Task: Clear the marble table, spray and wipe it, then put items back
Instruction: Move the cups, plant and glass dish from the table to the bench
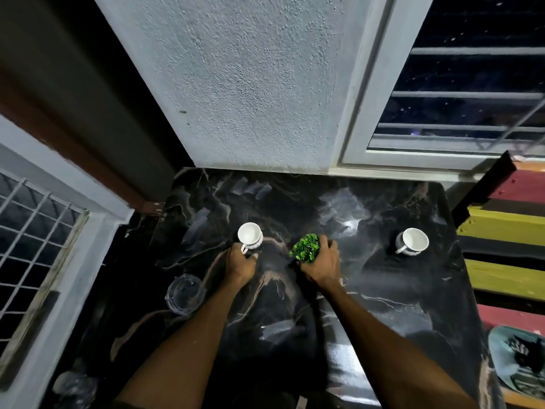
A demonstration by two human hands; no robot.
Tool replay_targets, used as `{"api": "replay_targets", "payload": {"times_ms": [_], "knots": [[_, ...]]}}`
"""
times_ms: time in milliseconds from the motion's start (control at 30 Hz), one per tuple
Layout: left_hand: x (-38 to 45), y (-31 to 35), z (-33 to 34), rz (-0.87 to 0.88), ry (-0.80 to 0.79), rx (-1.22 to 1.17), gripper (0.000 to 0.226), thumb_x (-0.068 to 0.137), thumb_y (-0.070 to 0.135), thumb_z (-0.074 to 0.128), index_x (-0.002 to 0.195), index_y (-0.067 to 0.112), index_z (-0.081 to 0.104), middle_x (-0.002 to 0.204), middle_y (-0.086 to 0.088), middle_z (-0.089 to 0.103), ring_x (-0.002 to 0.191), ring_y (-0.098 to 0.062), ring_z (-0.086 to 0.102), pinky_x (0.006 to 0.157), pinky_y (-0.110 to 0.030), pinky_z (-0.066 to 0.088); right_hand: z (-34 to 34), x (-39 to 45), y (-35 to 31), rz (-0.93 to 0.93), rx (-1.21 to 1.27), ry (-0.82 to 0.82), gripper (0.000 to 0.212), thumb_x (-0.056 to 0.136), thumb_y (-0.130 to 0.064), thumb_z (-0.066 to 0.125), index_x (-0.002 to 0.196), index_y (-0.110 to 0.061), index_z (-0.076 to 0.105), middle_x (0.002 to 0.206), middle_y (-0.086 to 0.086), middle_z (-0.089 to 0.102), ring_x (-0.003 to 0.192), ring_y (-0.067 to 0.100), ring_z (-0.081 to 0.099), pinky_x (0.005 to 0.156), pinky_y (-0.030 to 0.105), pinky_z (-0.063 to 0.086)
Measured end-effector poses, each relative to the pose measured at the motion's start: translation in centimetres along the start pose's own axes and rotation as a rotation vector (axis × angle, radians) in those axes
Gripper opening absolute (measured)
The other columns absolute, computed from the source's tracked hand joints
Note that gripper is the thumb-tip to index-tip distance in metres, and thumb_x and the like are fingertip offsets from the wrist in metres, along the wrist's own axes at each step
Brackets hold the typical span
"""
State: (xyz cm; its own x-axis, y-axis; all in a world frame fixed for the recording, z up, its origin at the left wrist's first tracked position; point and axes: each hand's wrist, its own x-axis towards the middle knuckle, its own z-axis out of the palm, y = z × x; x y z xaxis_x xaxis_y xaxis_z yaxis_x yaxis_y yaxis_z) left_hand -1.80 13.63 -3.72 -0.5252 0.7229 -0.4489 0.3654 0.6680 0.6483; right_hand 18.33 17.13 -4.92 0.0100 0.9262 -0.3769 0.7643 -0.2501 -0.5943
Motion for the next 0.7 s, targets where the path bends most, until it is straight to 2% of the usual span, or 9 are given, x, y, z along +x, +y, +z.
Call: {"api": "replay_targets", "payload": {"times_ms": [100,267,333,400,567,667,700], "knots": [[0.5,-0.3,0.3,-0.041,0.011,-0.017,0.033,0.088,0.003,0.067,0.117,-0.012,0.061,0.123,-0.030,0.066,0.117,-0.039,0.063,0.099,-0.047,0.048,0.7,0.0,0.6,0.015,0.083,-0.004,0.072,0.072,-0.017,0.083,0.135,-0.018,0.049,0.127,0.014,0.053,0.114,0.033,0.057,0.097,0.042,0.052],[2.4,-0.4,0.2,-0.110,-0.029,-0.085,0.025,0.097,0.004,0.056,0.093,-0.017,0.068,0.102,-0.036,0.069,0.099,-0.039,0.069,0.075,-0.047,0.051,1.2,-0.4,1.1,0.040,0.193,0.025,0.054,0.071,-0.017,0.083,0.119,-0.017,0.059,0.109,0.010,0.072,0.101,0.031,0.068,0.089,0.046,0.058],[2.5,-0.5,0.3,-0.148,-0.094,-0.171,0.030,0.100,0.002,0.050,0.073,-0.004,0.062,0.088,-0.026,0.063,0.080,-0.031,0.064,0.054,-0.031,0.049,1.2,-1.0,1.3,0.062,0.202,0.042,0.048,0.070,-0.017,0.082,0.113,-0.019,0.061,0.100,0.005,0.073,0.095,0.028,0.069,0.083,0.040,0.059],[2.1,-0.8,0.4,-0.151,-0.159,-0.247,0.036,0.102,0.001,0.046,0.068,0.009,0.054,0.079,-0.013,0.056,0.064,-0.021,0.051,0.041,-0.016,0.040,1.2,-2.1,1.7,0.091,0.226,0.069,0.045,0.069,-0.018,0.083,0.106,-0.023,0.059,0.091,-0.003,0.071,0.088,0.022,0.069,0.076,0.028,0.054],[-0.4,-2.2,0.1,-0.143,-0.262,-0.379,0.023,0.101,0.001,0.049,0.085,0.008,0.063,0.075,-0.004,0.059,0.065,-0.016,0.055,0.059,-0.021,0.043,1.1,-5.4,3.2,0.160,0.309,0.165,0.060,0.064,-0.022,0.087,0.115,-0.028,0.056,0.092,-0.009,0.069,0.087,0.016,0.068,0.078,0.021,0.051],[-2.8,-3.6,0.8,-0.145,-0.318,-0.427,0.028,0.101,0.001,0.051,0.077,0.009,0.063,0.074,-0.006,0.062,0.066,-0.016,0.056,0.063,-0.024,0.044,0.7,-7.7,4.2,0.154,0.329,0.227,0.061,0.062,-0.030,0.088,0.109,-0.038,0.049,0.088,-0.018,0.066,0.082,0.008,0.066,0.068,0.007,0.046],[-3.8,-4.0,1.2,-0.141,-0.330,-0.434,0.028,0.100,0.001,0.052,0.076,0.009,0.063,0.074,-0.007,0.062,0.066,-0.016,0.057,0.064,-0.025,0.045,0.6,-8.5,4.6,0.151,0.330,0.249,0.061,0.062,-0.032,0.087,0.108,-0.038,0.048,0.088,-0.019,0.066,0.082,0.008,0.066,0.067,0.008,0.046]]}}
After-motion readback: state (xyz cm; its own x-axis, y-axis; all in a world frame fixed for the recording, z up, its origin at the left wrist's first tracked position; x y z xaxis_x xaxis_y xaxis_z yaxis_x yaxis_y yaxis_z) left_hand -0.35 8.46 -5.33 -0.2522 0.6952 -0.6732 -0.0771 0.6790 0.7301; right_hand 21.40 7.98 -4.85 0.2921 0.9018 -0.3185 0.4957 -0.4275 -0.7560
